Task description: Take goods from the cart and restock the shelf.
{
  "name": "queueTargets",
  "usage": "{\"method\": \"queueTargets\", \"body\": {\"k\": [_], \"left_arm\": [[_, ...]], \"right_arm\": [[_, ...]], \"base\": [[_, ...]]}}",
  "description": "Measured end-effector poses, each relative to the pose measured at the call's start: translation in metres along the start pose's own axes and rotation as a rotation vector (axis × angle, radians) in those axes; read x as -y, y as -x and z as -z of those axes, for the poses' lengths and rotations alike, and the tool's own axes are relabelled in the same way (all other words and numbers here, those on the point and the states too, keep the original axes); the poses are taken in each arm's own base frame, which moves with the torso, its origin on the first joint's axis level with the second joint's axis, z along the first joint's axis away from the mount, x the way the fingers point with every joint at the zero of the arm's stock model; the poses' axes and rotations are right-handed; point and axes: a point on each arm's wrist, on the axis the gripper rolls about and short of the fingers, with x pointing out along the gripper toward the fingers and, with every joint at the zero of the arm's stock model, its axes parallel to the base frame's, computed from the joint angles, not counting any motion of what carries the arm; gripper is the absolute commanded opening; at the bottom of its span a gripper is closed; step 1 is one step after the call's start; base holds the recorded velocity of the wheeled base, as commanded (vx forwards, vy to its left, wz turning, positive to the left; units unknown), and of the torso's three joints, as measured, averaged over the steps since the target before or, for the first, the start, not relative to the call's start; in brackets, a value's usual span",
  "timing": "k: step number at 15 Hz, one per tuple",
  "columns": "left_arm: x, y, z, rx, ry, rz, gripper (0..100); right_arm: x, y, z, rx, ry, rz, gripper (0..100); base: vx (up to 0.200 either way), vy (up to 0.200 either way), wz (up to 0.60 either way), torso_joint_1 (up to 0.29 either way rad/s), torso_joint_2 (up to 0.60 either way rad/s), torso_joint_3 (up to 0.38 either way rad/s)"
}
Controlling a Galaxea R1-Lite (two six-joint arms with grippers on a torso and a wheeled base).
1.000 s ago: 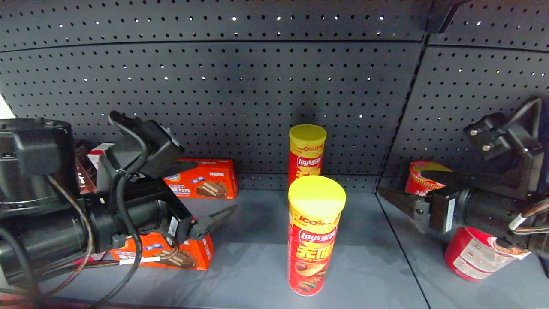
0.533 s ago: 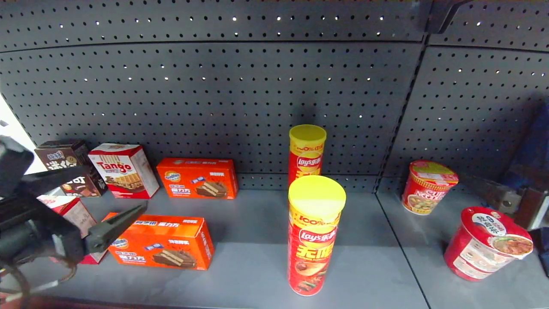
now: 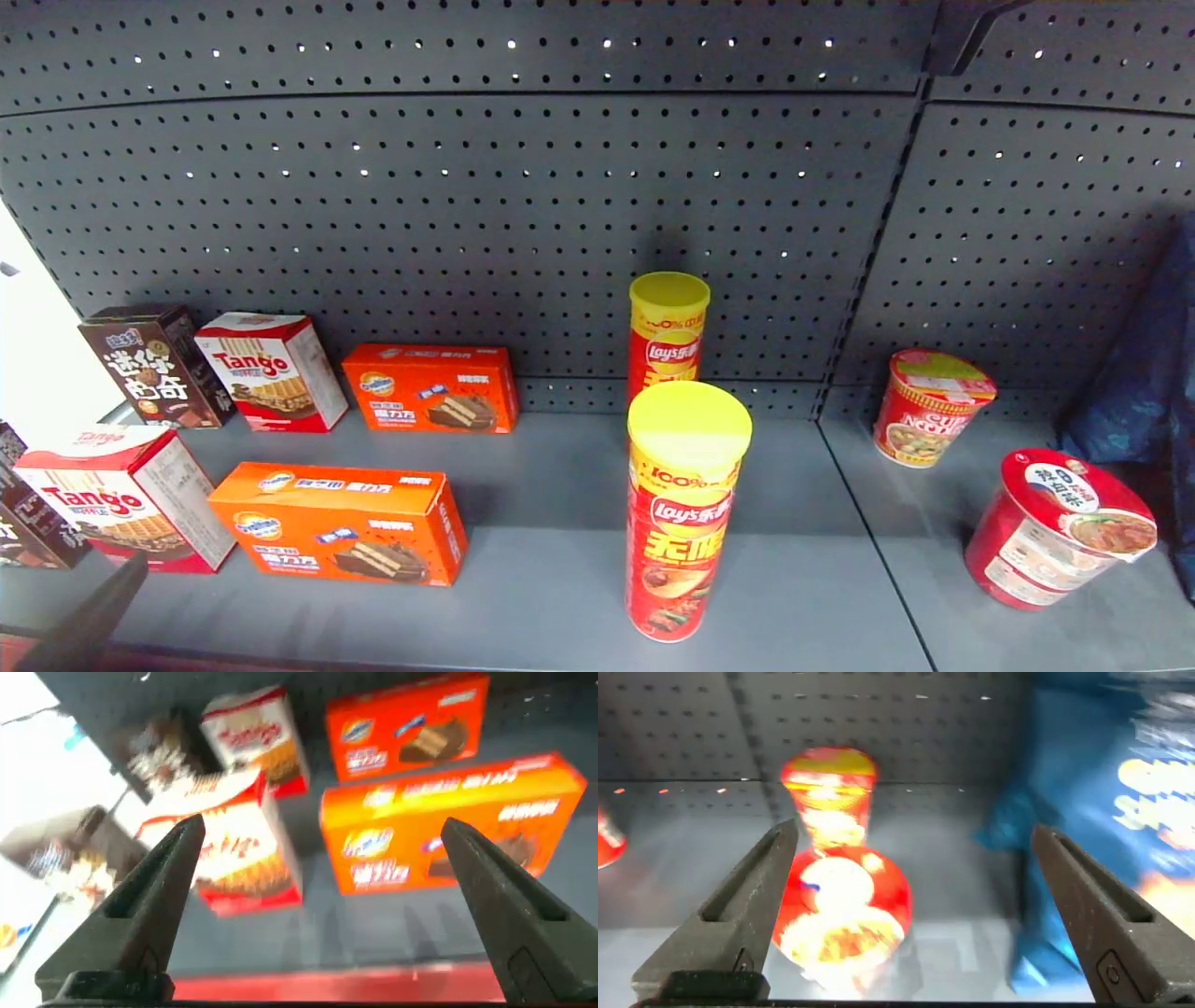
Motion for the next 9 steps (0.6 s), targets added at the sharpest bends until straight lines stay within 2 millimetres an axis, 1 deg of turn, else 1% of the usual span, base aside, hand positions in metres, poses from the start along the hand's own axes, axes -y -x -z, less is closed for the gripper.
{"method": "queueTargets", "body": {"k": [6,9], "left_arm": [[0.005,0.03,0.046,-0.027,0.021,-0.036,100],[0.007,0.048,0.068,-0.067,0.029,-0.043,100]], "right_arm": [[0.01,0.06,0.049,-0.051,0.05,0.098,100],[0.01,0.085,0.073,-0.023,0.039,0.099,100]], "base": [[0.0,0.0,0.0,0.0,0.0,0.0],[0.0,0.0,0.0,0.0,0.0,0.0]]}}
